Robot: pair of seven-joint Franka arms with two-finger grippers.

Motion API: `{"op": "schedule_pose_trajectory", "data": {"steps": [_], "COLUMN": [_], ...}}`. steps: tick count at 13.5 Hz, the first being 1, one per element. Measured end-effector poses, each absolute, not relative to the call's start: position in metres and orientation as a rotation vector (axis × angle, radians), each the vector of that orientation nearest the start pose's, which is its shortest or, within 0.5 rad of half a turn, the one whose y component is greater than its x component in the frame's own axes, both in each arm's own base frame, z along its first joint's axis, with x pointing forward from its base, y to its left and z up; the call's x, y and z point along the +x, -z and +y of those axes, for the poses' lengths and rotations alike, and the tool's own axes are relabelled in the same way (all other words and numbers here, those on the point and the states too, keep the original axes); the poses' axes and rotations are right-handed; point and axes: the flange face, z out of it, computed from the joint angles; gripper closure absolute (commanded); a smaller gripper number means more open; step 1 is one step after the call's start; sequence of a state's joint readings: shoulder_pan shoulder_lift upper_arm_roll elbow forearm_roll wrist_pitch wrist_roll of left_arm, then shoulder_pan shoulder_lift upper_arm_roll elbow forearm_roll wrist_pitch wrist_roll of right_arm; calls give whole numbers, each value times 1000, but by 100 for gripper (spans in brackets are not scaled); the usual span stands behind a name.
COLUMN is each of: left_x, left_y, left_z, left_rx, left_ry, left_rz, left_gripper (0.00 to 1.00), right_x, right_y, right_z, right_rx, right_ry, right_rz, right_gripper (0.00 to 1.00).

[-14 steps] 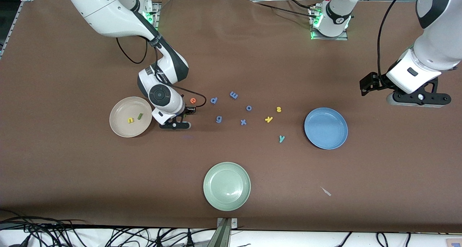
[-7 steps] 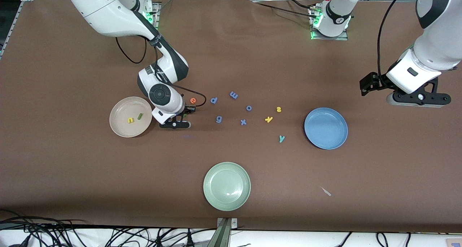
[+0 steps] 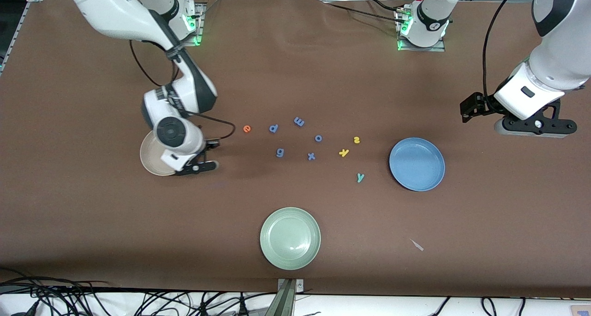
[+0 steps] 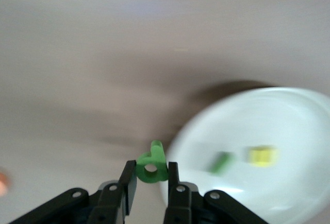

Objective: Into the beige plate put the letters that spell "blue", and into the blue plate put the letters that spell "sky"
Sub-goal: 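Place the green d on the cream plate with the right gripper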

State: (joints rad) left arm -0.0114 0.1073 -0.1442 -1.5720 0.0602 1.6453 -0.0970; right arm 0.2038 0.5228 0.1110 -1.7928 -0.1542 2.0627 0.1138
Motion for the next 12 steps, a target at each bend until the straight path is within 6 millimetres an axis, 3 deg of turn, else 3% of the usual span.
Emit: {"op": "schedule_pose_trajectory", "data": {"steps": [1, 3, 5, 9, 12], "left_x": [585, 584, 584, 583, 580], "left_y": [-570, -570, -570, -568, -568], "left_z": [-83, -85, -87, -99, -116], "left_rx": [-3091, -3091, -3091, -3091, -3090], "left_ry": [-42, -42, -43, -43, -43], "left_rz": [102, 109, 114, 146, 192], "left_gripper": [0, 0, 0, 0, 0], "right_x": [603, 605, 600, 593, 576], "right_y": [-250, -255, -248, -245, -245], "right_z": [157, 121, 111, 130, 200], "right_rx": [-3202, -3186, -3175, -3142, -3171], "right_ry": [-411, -484, -518, -525, -482], "right_rz": [-513, -562, -548, -403, -135], "right_gripper": [75, 49, 40, 40, 40]}}
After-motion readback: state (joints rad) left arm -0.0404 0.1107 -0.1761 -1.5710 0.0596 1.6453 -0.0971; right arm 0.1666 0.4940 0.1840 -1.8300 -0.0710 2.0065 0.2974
